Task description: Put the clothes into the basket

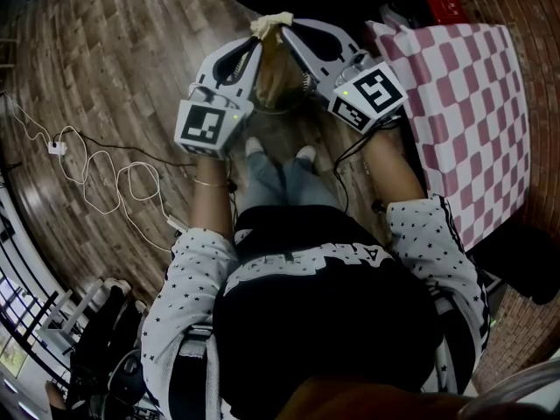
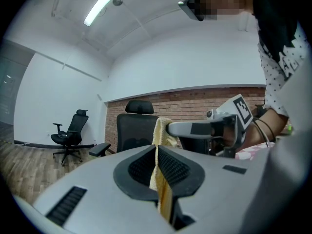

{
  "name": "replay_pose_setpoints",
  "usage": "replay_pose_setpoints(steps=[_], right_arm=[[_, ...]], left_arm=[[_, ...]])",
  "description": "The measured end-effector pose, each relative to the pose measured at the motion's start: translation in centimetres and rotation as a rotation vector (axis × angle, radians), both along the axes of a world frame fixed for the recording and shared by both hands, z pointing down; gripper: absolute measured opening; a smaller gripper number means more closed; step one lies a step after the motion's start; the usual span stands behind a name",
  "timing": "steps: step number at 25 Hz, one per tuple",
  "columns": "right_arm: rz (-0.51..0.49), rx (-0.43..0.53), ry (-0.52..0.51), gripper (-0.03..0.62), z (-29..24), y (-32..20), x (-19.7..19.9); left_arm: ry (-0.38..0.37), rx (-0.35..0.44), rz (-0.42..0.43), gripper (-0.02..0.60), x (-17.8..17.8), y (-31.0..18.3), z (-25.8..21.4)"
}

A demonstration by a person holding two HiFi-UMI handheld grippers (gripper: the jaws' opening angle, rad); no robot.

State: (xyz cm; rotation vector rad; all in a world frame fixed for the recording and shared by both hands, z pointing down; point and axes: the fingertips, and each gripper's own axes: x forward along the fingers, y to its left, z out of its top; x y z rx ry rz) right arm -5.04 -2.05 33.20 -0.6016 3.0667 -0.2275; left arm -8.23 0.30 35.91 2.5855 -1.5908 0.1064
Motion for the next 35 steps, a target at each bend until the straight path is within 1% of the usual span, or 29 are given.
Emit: replay_pose_setpoints(steps=[7,10,13,16,21,26,35], right_arm=[[0.025,-0.031,0.038,0.031,1.6,-0.4,0.2],[0.029,-0.051,0.05,0.031,3.4,0.1,0.1],[0.036,-0.081,0.057,0.031,5.6,-0.2,-0.9],[0.045,-0.106,0.073,0.031,7.6,-0.5,-1.7],[0.056,-0.138,0.097,0.031,9.7,-0.2,-2.0],[0.085,-0.193,0.136,0.031,11.4,-0.2,-2.0],[0.096,-0.199,0.145,0.031,13.3,-0.1,-2.1]], left_arm=[[0.025,-0.007,-0.02,0.026,-0.7,0.1,-0.3],[0.037,-0.017,-0.026,0.026,-1.1,0.5,0.8],[0.019,-0.024,-0.027,0.026,-2.5,0.3,2.2],[0.02,-0.029,-0.029,0.026,-3.7,0.1,3.3],[0.024,-0.046,-0.03,0.026,-4.2,0.3,3.9],[0.025,-0.056,-0.029,0.026,-4.6,0.5,4.3],[0.029,-0.056,-0.038,0.026,-4.9,0.4,4.6]])
